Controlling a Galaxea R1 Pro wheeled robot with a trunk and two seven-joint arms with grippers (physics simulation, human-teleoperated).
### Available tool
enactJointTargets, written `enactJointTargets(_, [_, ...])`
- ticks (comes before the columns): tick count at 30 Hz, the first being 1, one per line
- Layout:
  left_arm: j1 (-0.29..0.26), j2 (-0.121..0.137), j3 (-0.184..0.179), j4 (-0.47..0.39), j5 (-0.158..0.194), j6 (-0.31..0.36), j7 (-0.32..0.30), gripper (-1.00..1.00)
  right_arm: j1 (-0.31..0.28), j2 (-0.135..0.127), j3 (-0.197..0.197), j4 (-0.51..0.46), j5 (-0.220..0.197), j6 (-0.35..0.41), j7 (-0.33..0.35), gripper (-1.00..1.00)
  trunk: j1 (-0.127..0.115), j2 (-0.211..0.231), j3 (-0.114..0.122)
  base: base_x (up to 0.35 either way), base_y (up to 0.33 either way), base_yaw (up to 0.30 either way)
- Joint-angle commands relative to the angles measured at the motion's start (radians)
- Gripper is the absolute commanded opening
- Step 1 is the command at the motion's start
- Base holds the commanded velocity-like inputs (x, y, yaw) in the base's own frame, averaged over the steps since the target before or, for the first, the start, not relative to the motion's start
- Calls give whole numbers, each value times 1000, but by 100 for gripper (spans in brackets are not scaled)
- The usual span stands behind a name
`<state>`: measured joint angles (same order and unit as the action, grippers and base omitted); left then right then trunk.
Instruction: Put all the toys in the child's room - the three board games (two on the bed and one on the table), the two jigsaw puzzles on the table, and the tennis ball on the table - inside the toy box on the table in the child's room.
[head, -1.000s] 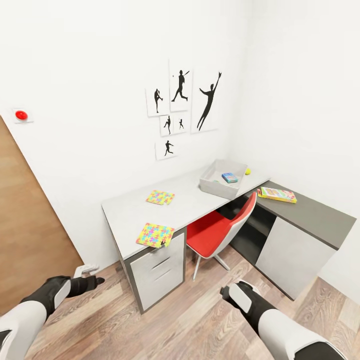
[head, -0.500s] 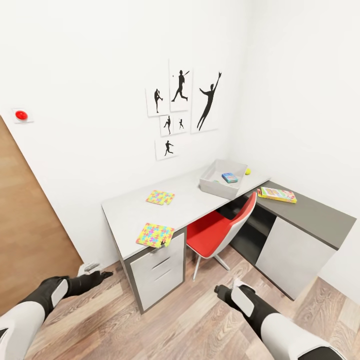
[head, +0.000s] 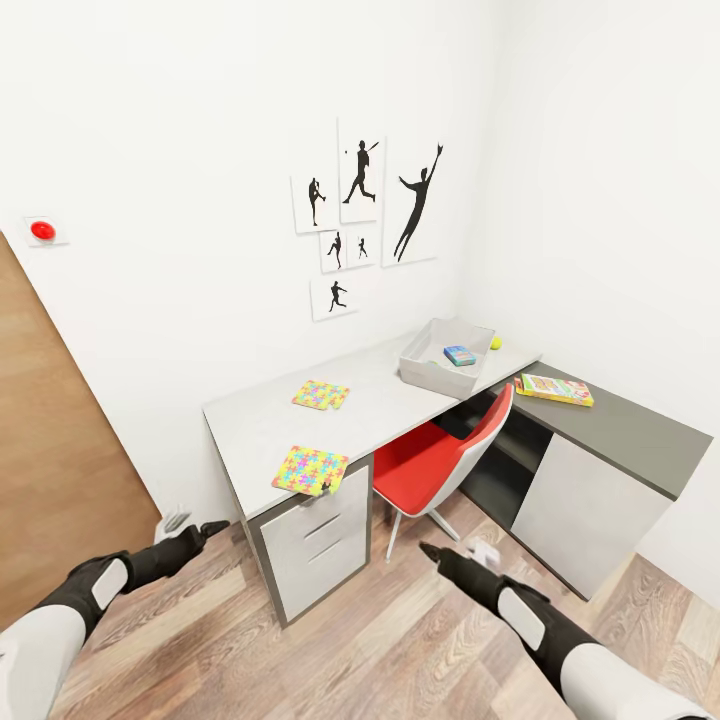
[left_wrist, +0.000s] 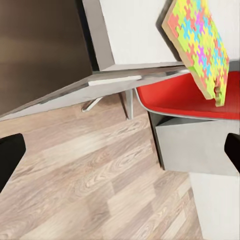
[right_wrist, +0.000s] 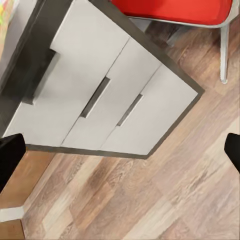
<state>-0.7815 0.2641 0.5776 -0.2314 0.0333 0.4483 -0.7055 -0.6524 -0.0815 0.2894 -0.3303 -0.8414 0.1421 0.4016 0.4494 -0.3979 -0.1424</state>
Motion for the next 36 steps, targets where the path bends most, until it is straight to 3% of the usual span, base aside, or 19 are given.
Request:
enactJointTargets(1, [-1, 0, 9, 0, 4, 12, -4, 100, 0, -4, 4, -1, -8, -3, 41, 100, 1, -2, -2, 0, 0, 0])
enactJointTargets(7, [-1, -7, 33, 1, 24, 35, -4, 100, 2, -10, 4, -37, -6, -14, 181, 100, 1, -2, -2, 0, 0, 0])
enactJointTargets(15, [-1, -29, 46, 1, 33, 35, 2, 100, 2, -9, 3, -97, -11, -16, 261, 100, 1, -2, -2, 0, 0, 0])
enactJointTargets(23, [-1, -57, 55, 2, 34, 6, -4, 100, 2, -8, 2, -167, -15, -8, 272, 100, 1, -2, -2, 0, 0, 0])
enactJointTargets(36, [1, -63, 60, 10, 35, -2, -14, 100, 2, -9, -10, -178, -17, -12, 272, 100, 1, -2, -2, -16, -9, 0])
